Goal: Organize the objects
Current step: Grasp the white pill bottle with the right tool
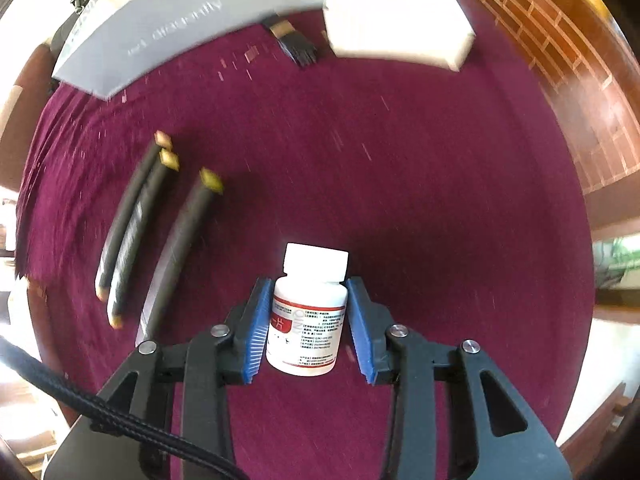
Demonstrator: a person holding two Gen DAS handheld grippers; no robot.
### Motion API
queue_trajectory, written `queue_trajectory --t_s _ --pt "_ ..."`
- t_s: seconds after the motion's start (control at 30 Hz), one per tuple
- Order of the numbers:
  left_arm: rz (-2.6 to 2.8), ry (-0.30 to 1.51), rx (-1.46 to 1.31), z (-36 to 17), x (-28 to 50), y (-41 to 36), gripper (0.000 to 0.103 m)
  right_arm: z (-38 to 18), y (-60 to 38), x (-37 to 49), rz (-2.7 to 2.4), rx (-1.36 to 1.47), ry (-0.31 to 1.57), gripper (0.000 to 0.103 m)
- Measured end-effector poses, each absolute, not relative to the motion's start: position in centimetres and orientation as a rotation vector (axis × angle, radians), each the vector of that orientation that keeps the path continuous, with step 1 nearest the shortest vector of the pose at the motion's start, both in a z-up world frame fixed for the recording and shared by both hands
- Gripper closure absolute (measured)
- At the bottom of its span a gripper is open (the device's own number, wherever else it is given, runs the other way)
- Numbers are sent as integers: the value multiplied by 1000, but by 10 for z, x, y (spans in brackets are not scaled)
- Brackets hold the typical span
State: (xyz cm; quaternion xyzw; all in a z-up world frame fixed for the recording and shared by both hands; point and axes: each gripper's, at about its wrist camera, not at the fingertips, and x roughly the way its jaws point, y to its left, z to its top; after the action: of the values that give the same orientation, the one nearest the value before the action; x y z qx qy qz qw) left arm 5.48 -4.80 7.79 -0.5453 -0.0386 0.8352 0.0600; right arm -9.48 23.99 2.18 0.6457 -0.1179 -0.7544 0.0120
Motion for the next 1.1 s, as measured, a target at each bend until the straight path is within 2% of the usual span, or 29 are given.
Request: queue_trajectory --t_s 0.27,0.43,0.5,0.63,0.8,1.07,1.1 --pt "2423 64 -1452 66 -9 32 59 20 269 -4 -2342 2019 -427 68" --pt "2375 130 -1378 55 -59 76 59 25 270 9 -2388 1983 -378 69" --pt "2372 165 -1374 52 -77 87 59 17 258 -15 -2402 1975 -360 69" --pt "2357 183 -1382 43 -101 99 59 18 265 -6 -2422 1954 -357 69" --pt "2267 93 -1419 28 -112 104 59 17 268 -4 -2418 1927 -387 68" --pt "2243 133 -1463 13 -117 116 59 18 274 0 -2414 1899 -433 67" --pt "2243 148 -1471 13 -116 117 63 17 274 0 -2412 1897 -440 67"
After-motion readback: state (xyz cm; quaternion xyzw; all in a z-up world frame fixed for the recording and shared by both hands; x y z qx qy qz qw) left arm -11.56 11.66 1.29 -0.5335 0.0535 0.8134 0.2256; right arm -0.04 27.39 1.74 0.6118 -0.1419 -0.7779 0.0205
